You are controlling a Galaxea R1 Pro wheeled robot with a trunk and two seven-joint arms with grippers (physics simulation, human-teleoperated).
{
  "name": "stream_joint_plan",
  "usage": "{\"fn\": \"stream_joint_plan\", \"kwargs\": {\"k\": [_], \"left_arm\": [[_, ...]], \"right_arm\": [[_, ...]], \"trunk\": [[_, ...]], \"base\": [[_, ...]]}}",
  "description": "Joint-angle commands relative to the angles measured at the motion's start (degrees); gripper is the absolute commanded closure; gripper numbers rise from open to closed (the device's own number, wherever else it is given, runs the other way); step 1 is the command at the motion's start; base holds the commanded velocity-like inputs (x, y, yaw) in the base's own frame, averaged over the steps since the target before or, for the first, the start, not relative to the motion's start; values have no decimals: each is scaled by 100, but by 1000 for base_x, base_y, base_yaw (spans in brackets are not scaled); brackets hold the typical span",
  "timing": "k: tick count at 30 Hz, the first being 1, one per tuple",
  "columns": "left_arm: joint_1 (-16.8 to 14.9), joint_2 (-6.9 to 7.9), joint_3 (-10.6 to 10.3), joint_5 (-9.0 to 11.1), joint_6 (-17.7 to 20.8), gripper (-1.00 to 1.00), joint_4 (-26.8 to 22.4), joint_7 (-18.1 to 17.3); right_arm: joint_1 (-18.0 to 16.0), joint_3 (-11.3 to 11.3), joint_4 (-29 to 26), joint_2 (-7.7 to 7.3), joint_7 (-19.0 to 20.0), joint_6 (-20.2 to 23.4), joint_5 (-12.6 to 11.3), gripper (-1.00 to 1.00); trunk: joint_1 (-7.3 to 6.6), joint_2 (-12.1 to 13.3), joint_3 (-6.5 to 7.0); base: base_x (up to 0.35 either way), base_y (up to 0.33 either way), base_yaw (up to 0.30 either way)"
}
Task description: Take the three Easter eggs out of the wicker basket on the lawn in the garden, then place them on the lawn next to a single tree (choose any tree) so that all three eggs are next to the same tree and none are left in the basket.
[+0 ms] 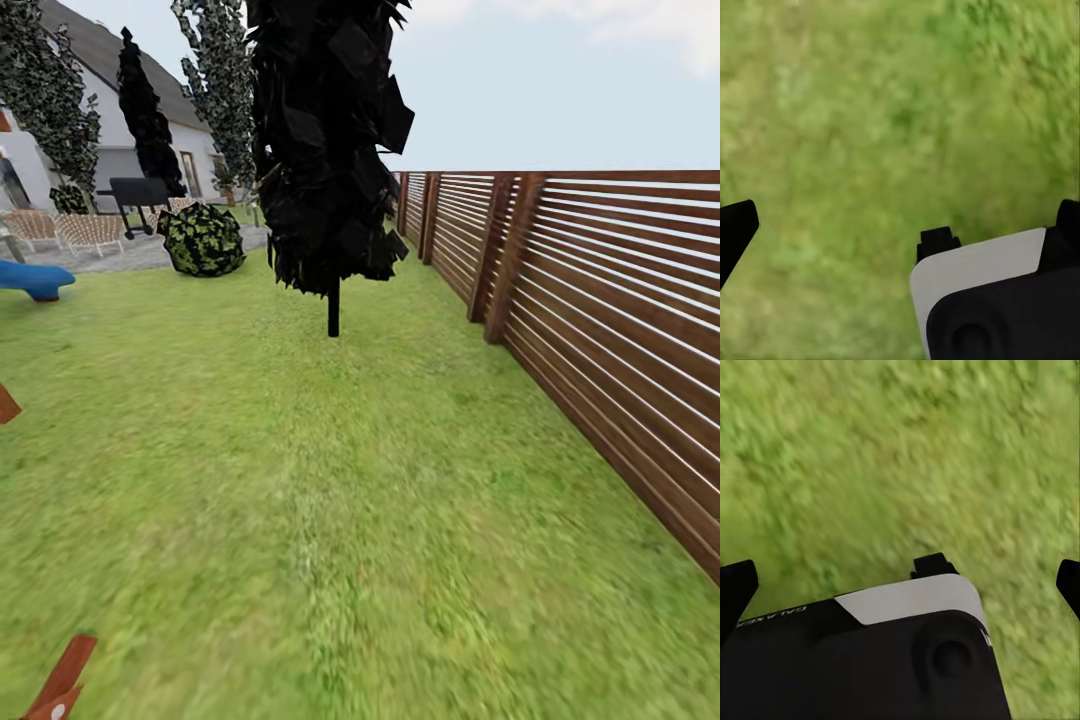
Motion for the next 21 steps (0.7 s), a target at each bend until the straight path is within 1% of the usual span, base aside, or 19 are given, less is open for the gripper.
{"fn": "stream_joint_plan", "kwargs": {"k": [1,16,21], "left_arm": [[-5,3,-20,-24,-21,-100,4,10],[-5,3,-20,-24,-22,-100,6,14],[-5,5,-20,-24,-22,-100,9,14]], "right_arm": [[-2,-45,2,5,8,-26,-17,-100],[-2,-28,2,22,8,-25,11,-100],[-2,-24,2,26,8,-23,12,-100]], "trunk": [[4,-3,-6],[4,-3,-6],[4,-3,4]], "base": [[330,0,144],[330,0,23],[330,0,187]]}}
